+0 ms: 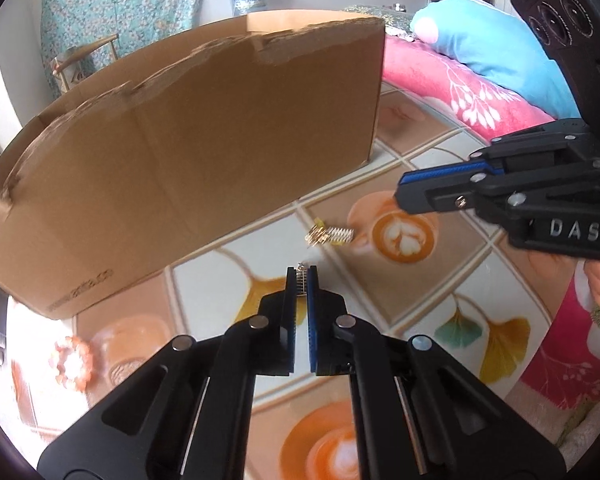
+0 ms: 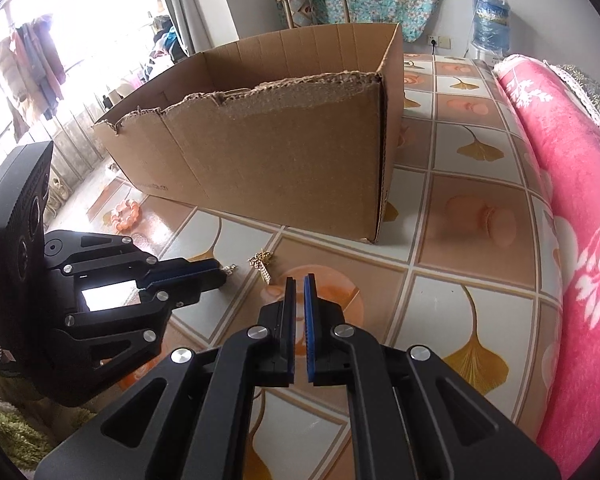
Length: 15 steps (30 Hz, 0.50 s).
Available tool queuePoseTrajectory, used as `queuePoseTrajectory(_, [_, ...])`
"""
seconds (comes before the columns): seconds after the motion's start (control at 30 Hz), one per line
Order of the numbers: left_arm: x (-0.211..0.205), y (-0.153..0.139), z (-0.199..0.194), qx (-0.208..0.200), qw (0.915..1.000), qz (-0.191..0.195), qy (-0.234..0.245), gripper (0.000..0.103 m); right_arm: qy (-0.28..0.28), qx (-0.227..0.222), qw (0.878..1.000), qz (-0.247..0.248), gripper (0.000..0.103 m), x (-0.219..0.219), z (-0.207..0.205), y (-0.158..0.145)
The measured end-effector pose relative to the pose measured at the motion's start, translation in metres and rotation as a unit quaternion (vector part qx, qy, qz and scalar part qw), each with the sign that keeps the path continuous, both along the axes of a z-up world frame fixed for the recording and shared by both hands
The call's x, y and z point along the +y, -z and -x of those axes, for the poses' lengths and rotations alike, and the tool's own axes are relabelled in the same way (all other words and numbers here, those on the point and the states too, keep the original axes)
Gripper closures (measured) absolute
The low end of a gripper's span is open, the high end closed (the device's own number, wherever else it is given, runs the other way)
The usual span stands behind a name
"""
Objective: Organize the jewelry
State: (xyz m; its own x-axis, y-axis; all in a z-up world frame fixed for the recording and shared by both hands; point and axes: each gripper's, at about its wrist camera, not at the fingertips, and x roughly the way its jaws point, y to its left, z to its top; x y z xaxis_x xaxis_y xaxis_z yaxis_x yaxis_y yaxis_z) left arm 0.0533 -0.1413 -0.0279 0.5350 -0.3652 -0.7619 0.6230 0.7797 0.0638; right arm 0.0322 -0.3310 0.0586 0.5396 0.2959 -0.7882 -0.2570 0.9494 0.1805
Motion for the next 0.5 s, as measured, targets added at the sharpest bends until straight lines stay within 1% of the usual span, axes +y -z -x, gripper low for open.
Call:
queuePoseTrajectory(0.07, [0.012, 0.000, 0.001, 0.004, 1.0000, 0.007, -0.006, 0.099, 0.001, 0.005, 1.000, 0.001, 0.098, 0.002, 0.001, 0.000])
queuePoseTrajectory(0.13, [0.024, 0.001, 0.002, 0.007, 0.9998, 0.015, -0.011, 0.099, -0.003, 0.011, 1.000, 0.004, 0.090, 0.004, 0.000, 0.001])
queuePoseTrajectory(0.17, [0.027, 0.001, 0.002, 0.009, 0.9997, 0.018, -0.013, 0.099, -0.005, 0.010, 1.000, 0.010, 0.081, 0.007, -0.001, 0.001])
queuePoseTrajectory(0.2, [0.031, 0.001, 0.002, 0.010, 0.9996, 0.023, -0.014, 0.099, -0.008, 0.008, 1.000, 0.016, 0.074, 0.009, -0.002, 0.000])
queuePoseTrajectory(0.33, [0.040, 0.002, 0.000, 0.017, 0.9990, 0.039, -0.015, 0.099, -0.038, 0.004, 0.998, 0.046, 0.074, 0.024, -0.014, 0.002])
queuePoseTrajectory(0.5, [0.043, 0.003, -0.002, 0.020, 0.9983, 0.053, -0.014, 0.099, -0.075, 0.018, 0.993, 0.089, 0.074, 0.038, -0.029, 0.013])
